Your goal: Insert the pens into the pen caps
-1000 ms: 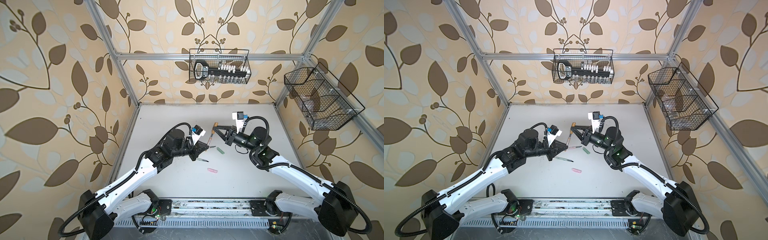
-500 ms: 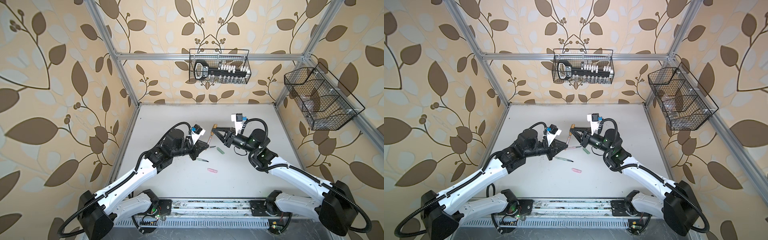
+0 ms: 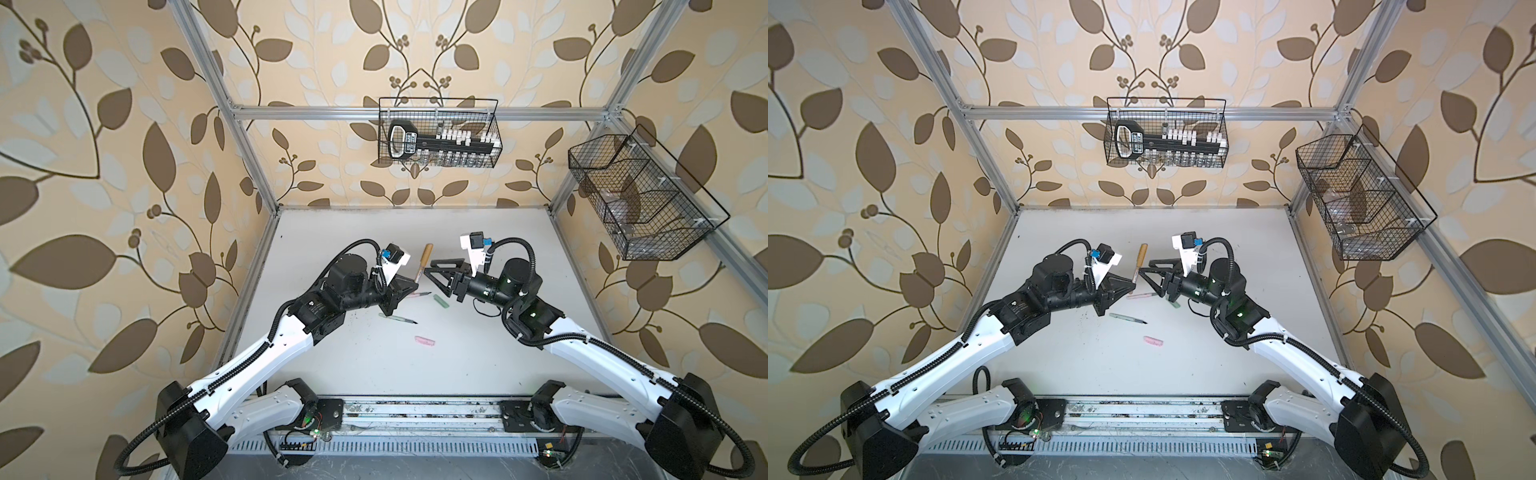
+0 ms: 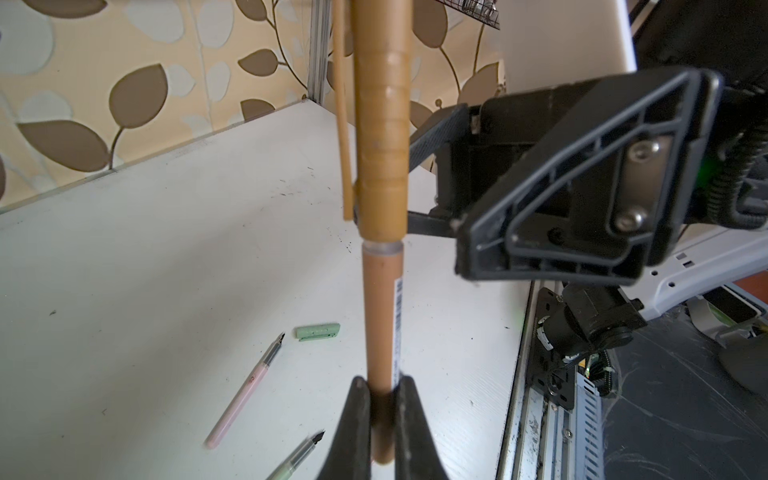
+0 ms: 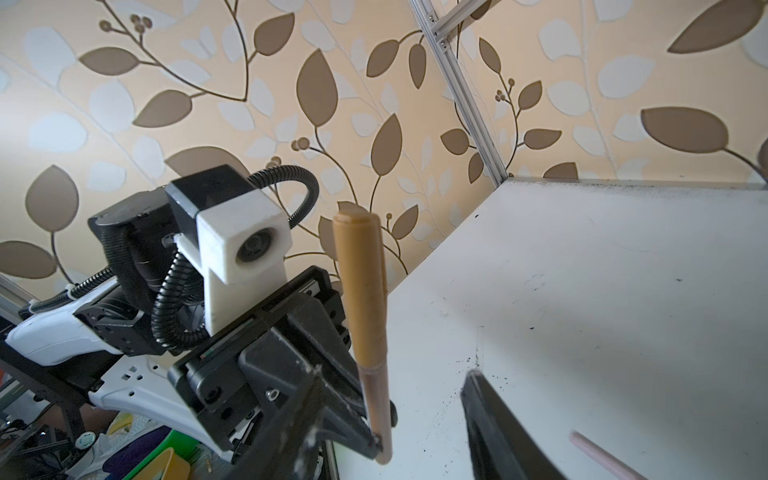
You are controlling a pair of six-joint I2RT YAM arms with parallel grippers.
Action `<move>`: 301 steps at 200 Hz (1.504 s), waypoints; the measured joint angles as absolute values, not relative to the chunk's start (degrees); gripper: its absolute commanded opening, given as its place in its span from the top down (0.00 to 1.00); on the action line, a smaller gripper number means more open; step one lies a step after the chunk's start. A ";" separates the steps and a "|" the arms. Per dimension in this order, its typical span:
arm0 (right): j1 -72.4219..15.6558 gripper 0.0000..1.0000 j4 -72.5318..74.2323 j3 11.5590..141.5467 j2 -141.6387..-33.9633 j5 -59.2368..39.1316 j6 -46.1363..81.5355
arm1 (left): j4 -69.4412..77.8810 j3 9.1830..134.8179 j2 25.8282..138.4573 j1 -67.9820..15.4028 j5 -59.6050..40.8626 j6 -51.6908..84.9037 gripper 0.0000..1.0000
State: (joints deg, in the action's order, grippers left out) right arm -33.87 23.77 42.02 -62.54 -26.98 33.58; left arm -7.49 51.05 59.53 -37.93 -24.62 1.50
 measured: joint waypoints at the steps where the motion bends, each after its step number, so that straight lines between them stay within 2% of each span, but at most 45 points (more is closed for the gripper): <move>1: -33.80 0.44 23.77 42.04 -62.54 -27.11 33.58 | -7.49 51.05 59.53 -37.93 -24.62 1.50 1.00; 59: -33.10 0.45 23.46 46.37 -66.15 -31.11 33.34 | -7.53 51.05 59.66 -37.93 -24.73 1.52 1.00; 132: -33.74 0.52 23.22 50.48 -72.01 -32.86 32.67 | -7.99 51.05 60.16 -37.93 -25.04 1.50 1.00; 161: -33.76 0.63 23.14 50.68 -72.88 -33.23 32.64 | -8.43 51.22 60.16 -37.93 -25.04 1.43 1.00; 183: -33.76 0.85 23.24 50.85 -73.38 -33.63 32.27 | -8.67 51.35 60.18 -37.91 -24.95 1.45 1.00; 206: -34.09 1.00 23.07 51.22 -73.67 -34.39 32.82 | -9.50 51.59 60.36 -37.89 -24.56 1.48 0.88; 222: -33.95 1.00 22.96 51.42 -73.71 -34.52 32.82 | -9.78 52.18 60.75 -37.91 -24.49 1.72 0.58; 232: -33.71 1.00 22.90 51.42 -73.71 -34.54 32.97 | -10.17 52.86 60.95 -37.93 -24.60 1.50 0.51; 243: -33.45 1.00 22.63 51.42 -73.69 -34.54 33.12 | -10.94 53.84 61.04 -37.93 -24.64 1.58 0.34; 253: -33.06 1.00 22.48 51.42 -73.60 -34.57 33.23 | -11.79 54.81 61.04 -37.93 -24.36 1.74 0.27; 263: -32.71 1.00 22.33 51.42 -73.43 -34.57 33.39 | -12.67 55.64 61.04 -37.93 -24.10 1.65 0.23; 301: -31.79 1.00 21.78 51.35 -71.22 -34.57 33.41 | -15.64 58.26 62.08 -37.91 -25.36 1.45 0.22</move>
